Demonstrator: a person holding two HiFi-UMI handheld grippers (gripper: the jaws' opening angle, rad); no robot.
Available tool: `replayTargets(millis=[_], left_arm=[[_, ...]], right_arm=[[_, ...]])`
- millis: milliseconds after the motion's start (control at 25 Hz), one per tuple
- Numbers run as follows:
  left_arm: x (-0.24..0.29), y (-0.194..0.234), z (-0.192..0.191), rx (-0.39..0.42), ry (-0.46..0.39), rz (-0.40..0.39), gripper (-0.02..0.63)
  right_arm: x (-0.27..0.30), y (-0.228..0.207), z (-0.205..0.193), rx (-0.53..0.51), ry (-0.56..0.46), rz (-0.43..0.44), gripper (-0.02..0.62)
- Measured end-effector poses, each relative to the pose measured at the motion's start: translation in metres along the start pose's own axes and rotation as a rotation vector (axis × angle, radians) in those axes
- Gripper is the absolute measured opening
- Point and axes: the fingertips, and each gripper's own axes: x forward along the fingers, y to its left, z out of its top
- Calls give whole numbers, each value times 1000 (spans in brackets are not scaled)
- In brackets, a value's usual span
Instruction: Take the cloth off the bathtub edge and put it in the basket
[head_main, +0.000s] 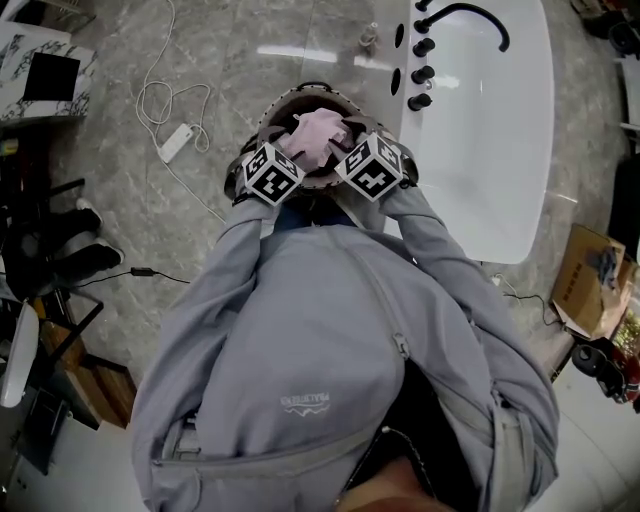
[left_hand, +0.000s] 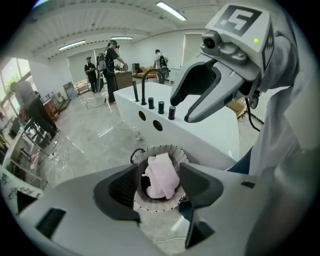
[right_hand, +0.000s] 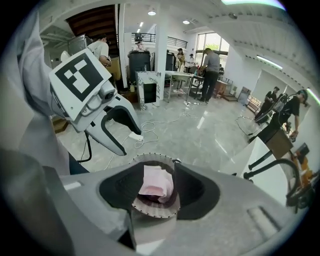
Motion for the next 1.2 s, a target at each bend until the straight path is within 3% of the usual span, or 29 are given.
replayTargets(millis=[360, 520, 680, 720, 800, 960, 1200], left_arm=[[-8, 6, 3, -60, -53, 19, 238], [-17, 7, 16, -52, -101, 55, 238], [-45, 24, 45, -74, -215, 124, 235], [-54, 27, 55, -80, -253, 139, 210], [-72, 31, 72, -85, -327, 169, 75], [-107, 33, 101, -77, -437, 213, 35], [-169, 30, 147, -86, -627, 253, 6]], right_arm=[[-1, 6, -22, 32, 10, 10, 186], [-10, 3, -14, 76, -64, -8, 186], [-37, -14, 19, 167, -206, -78, 164], [-46, -19, 26, 161, -234, -109, 149], [-61, -25, 38, 125, -279, -172, 71], [-90, -27, 60, 129, -362, -251, 5], [-146, -33, 90, 199, -529, -350, 5]])
